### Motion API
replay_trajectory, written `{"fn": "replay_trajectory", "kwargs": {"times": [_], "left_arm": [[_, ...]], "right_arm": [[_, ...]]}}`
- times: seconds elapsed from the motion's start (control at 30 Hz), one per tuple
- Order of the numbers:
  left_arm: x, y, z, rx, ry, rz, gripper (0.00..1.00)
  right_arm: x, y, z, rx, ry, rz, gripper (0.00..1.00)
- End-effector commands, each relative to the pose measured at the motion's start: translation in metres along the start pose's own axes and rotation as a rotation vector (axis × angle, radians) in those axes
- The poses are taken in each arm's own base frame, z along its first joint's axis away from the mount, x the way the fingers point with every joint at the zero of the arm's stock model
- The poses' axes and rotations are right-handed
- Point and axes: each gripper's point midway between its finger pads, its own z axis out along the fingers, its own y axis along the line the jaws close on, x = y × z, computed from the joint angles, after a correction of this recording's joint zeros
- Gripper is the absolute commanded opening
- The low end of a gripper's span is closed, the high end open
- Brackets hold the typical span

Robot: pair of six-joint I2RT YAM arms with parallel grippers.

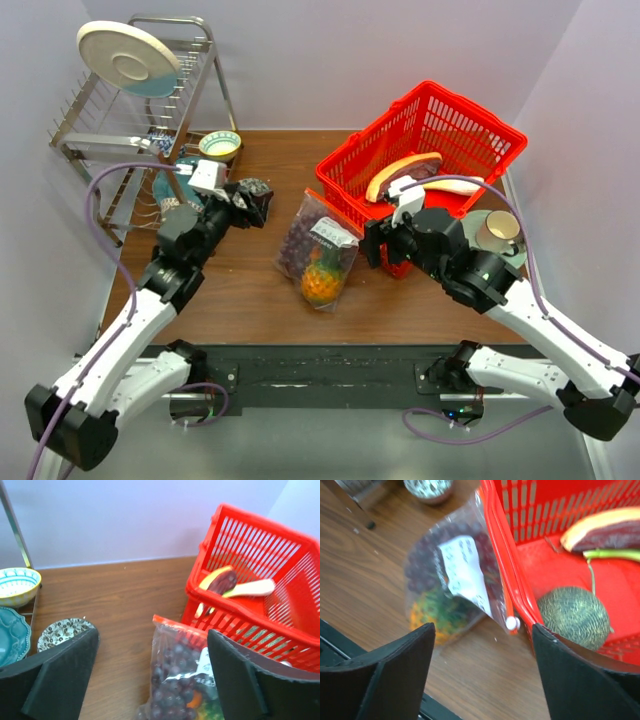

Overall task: Place the food in the zip-top bag and seal the zipper
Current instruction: Reset both arms

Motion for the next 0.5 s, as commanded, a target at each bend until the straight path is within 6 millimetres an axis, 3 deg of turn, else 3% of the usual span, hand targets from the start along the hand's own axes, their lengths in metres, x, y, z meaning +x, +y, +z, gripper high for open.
{"fn": "replay_trajectory", "kwargs": {"times": [0.0,0.17,0.33,0.47], "left_arm": [[-0.031,0.0,-0.029,-0.027,-0.025,-0.016,1.0],[-0.051,-0.011,-0.066,0.02,-0.07,-0.038,1.0],[-0.048,-0.01,-0.097,0.026,-0.078,-0.014,1.0],[-0.043,-0.005,-0.121,0.026,-0.119,0.025,1.0]], "right_arm": [[-0.039,0.014,-0.011,-0.075,-0.118,0.069,0.91],[-0.049,0.012,-0.029,-0.077,-0.179,0.196,0.99],[-0.05,0.003,-0.057,-0.066,-0.237,0.342,0.98],[-0.036,0.005,-0.072,-0.112,-0.226,0.342,0.98]]}}
